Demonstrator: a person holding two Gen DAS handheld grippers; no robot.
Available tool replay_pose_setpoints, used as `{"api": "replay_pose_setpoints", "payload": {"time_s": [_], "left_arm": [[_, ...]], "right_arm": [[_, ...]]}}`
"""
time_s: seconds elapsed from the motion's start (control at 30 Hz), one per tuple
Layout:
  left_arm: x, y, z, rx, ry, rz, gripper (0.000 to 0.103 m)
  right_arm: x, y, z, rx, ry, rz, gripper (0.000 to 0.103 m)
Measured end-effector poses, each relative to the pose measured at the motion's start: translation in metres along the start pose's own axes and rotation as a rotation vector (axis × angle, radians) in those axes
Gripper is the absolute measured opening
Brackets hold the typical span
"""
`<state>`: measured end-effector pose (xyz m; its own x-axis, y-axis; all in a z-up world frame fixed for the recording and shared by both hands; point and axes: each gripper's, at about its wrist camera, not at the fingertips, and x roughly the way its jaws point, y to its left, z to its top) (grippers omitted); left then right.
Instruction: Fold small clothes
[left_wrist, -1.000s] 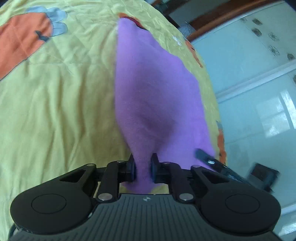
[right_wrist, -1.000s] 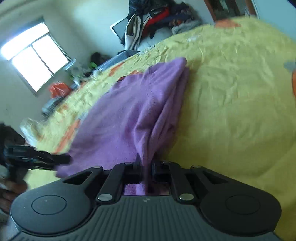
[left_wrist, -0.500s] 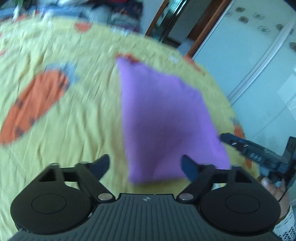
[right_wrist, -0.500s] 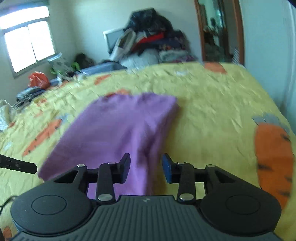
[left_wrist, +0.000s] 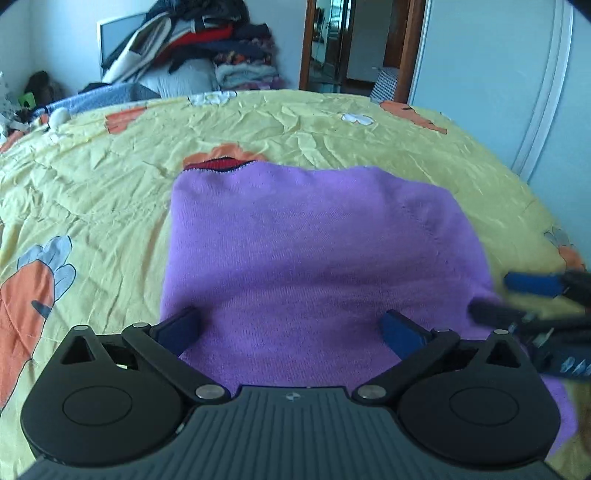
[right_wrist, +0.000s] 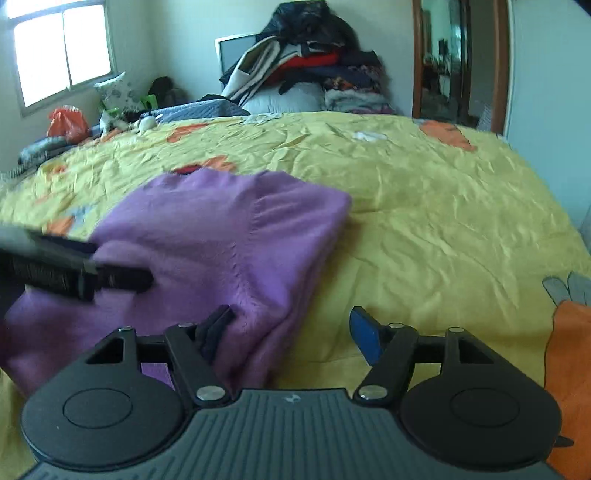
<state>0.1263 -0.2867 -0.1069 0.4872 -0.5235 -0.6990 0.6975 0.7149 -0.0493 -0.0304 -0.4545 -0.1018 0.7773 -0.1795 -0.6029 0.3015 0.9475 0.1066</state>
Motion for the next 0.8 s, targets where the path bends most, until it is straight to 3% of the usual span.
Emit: {"api": "replay_pose_setpoints", "payload": {"time_s": [0.07, 0.13, 0.23, 0.27, 0.3, 0.37, 0.4, 0.47, 0.53, 0.57, 0.6, 0.7, 0.8], "left_arm": [[0.000, 0.001, -0.001, -0.011, -0.010, -0.005, 0.103], [-0.002, 0.000, -0.004, -0.007, -0.023, -0.003, 0.103], [-0.004, -0.001, -0.006, -0.006, -0.036, 0.000, 0.103], [-0.003, -0.001, -0.006, -0.008, -0.040, -0.003, 0.103], [-0.003, 0.000, -0.006, -0.007, -0.044, -0.005, 0.103], [-0.003, 0.000, -0.008, 0.006, -0.052, -0.008, 0.103], [-0.004, 0.000, -0.010, 0.005, -0.057, -0.010, 0.103], [-0.005, -0.001, -0.012, 0.011, -0.064, -0.007, 0.103], [-0.008, -0.002, -0.012, 0.009, -0.061, -0.004, 0.103], [-0.012, -0.001, -0.013, 0.006, -0.055, -0.009, 0.103], [-0.017, 0.000, -0.014, 0.001, -0.053, -0.018, 0.103], [-0.035, 0.008, -0.027, -0.005, -0.045, -0.031, 0.103], [-0.041, 0.021, -0.051, -0.025, 0.024, -0.029, 0.103]], "right_arm": [[-0.006, 0.012, 0.011, -0.070, -0.060, -0.019, 0.063], [0.000, 0.015, 0.026, -0.071, -0.100, 0.016, 0.063], [0.034, 0.018, 0.044, -0.116, -0.060, 0.105, 0.063], [0.049, 0.017, 0.047, -0.119, -0.012, 0.134, 0.061], [0.064, 0.017, 0.047, -0.132, 0.031, 0.112, 0.060], [0.081, 0.009, 0.046, -0.172, 0.020, 0.053, 0.081], [0.087, -0.001, 0.048, -0.117, 0.041, 0.047, 0.100], [0.094, -0.011, 0.053, -0.054, 0.070, 0.062, 0.101], [0.086, -0.004, 0.053, -0.067, 0.048, 0.023, 0.100], [0.074, 0.003, 0.052, -0.077, 0.024, 0.007, 0.092], [0.059, 0.011, 0.048, -0.079, 0.005, 0.003, 0.076], [0.021, 0.027, 0.025, -0.085, -0.004, 0.028, 0.074], [0.004, 0.040, -0.008, -0.087, 0.085, -0.005, 0.076]]}}
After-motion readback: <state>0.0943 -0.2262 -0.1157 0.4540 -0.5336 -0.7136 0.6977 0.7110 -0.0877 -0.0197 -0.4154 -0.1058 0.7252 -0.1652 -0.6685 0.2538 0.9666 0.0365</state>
